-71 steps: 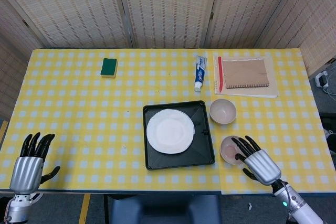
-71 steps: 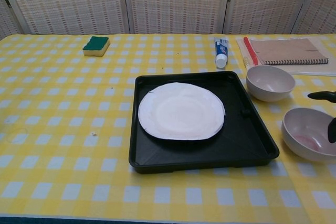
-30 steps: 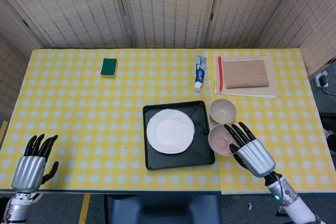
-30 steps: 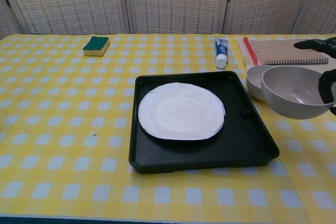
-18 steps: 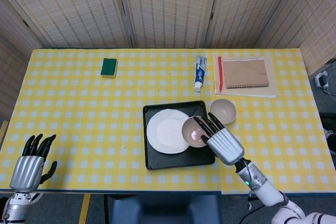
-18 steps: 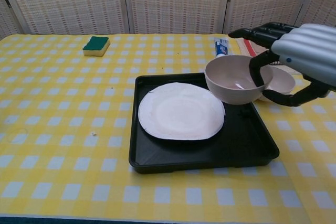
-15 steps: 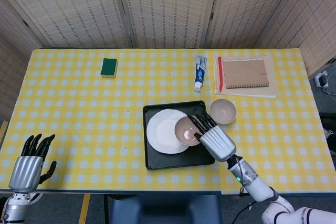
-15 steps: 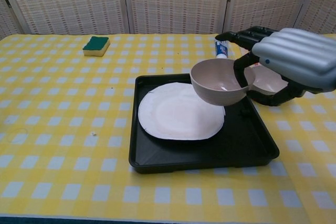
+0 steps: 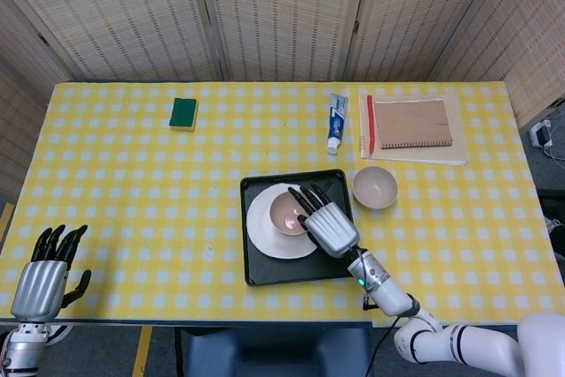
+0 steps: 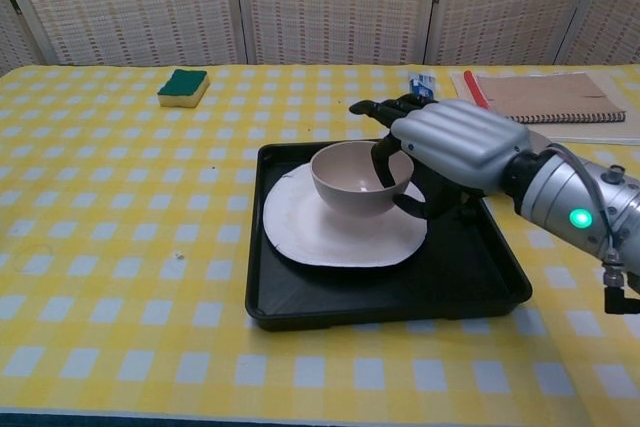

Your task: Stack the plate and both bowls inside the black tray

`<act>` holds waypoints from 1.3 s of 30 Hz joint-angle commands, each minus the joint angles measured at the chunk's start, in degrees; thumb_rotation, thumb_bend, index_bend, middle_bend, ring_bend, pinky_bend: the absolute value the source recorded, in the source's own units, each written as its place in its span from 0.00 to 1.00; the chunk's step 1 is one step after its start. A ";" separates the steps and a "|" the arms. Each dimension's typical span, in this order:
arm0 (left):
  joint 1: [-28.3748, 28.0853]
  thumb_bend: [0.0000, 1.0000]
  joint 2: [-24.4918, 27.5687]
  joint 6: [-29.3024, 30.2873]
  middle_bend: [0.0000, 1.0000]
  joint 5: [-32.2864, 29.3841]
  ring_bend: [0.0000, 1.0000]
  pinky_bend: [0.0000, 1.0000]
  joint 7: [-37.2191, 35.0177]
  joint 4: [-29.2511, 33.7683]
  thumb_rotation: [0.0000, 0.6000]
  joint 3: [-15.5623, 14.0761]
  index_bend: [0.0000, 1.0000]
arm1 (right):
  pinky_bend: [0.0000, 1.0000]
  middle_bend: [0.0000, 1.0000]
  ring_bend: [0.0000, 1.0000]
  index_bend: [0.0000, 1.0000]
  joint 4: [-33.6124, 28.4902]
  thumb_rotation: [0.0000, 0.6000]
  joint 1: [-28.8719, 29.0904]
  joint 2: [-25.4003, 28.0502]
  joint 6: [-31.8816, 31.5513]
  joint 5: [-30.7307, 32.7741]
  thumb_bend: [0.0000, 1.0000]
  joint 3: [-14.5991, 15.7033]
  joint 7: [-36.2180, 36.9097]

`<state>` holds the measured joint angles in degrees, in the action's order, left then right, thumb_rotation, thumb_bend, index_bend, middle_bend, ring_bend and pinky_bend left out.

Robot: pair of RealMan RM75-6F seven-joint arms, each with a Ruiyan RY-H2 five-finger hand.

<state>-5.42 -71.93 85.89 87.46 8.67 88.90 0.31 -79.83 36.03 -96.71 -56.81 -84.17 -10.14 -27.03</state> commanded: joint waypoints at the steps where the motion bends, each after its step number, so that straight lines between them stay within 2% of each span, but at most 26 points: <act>1: -0.13 0.46 0.01 -0.46 0.20 -0.21 0.02 0.00 0.08 0.01 1.00 0.03 0.01 | 0.00 0.00 0.00 0.59 1.66 1.00 0.80 -1.23 0.32 0.70 0.46 0.01 0.21; 4: -0.08 0.46 -0.51 -0.43 0.20 -1.14 0.03 0.00 0.80 0.01 1.00 0.62 0.01 | 0.00 0.00 0.00 0.58 2.80 1.00 1.31 -1.90 0.54 0.96 0.46 0.31 1.54; 10: 0.12 0.46 -0.82 0.12 0.20 -1.39 0.03 0.00 1.13 0.18 1.00 1.06 0.01 | 0.00 0.00 0.00 0.49 2.70 1.00 1.71 -1.81 1.32 2.39 0.46 0.87 3.47; 16: 0.30 0.46 -0.92 0.16 0.20 -0.83 0.03 0.00 1.62 0.46 1.00 0.62 0.01 | 0.00 0.00 0.00 0.24 -1.00 1.00 0.67 0.98 0.49 3.49 0.46 2.24 1.71; 18: 0.35 0.46 -0.90 0.24 0.20 -0.58 0.03 0.00 1.64 0.55 1.00 0.51 0.01 | 0.00 0.00 0.00 0.12 -3.24 1.00 -0.18 2.91 -0.50 3.41 0.46 2.93 1.40; 20: 0.42 0.46 -0.82 0.34 0.20 -0.33 0.03 0.00 1.65 0.64 1.00 0.37 0.01 | 0.00 0.00 0.00 0.06 -5.43 1.00 -1.16 4.96 -1.75 3.04 0.46 3.64 1.47; 22: 0.48 0.46 -0.73 0.40 0.20 -0.13 0.03 0.00 1.69 0.70 1.00 0.27 0.01 | 0.00 0.00 0.00 0.04 -7.73 1.00 -2.57 7.66 -3.90 2.11 0.46 4.45 2.12; 28: 0.48 0.46 -0.91 0.21 0.20 0.22 0.03 0.00 2.41 0.82 1.00 0.03 0.01 | 0.00 0.00 0.00 0.05 -9.34 1.00 -6.46 14.48 -10.33 -0.01 0.46 5.47 4.92; 34: -0.01 0.46 -1.49 -1.10 0.20 -0.12 0.03 0.00 3.28 0.98 1.00 -0.01 0.01 | 0.00 0.00 0.00 0.29 -4.66 1.00 -8.15 17.54 -10.62 2.75 0.46 5.08 7.05; 39: -0.27 0.46 -1.72 -1.92 0.20 -0.37 0.03 0.00 3.83 0.89 1.00 -0.13 0.01 | 0.00 0.00 0.00 0.45 1.40 1.00 -8.14 16.56 -8.74 5.36 0.46 4.32 9.88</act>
<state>-5.68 -73.63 83.98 87.11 12.49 89.80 0.19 -80.54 28.01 -79.76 -66.50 -80.03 -5.44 -18.61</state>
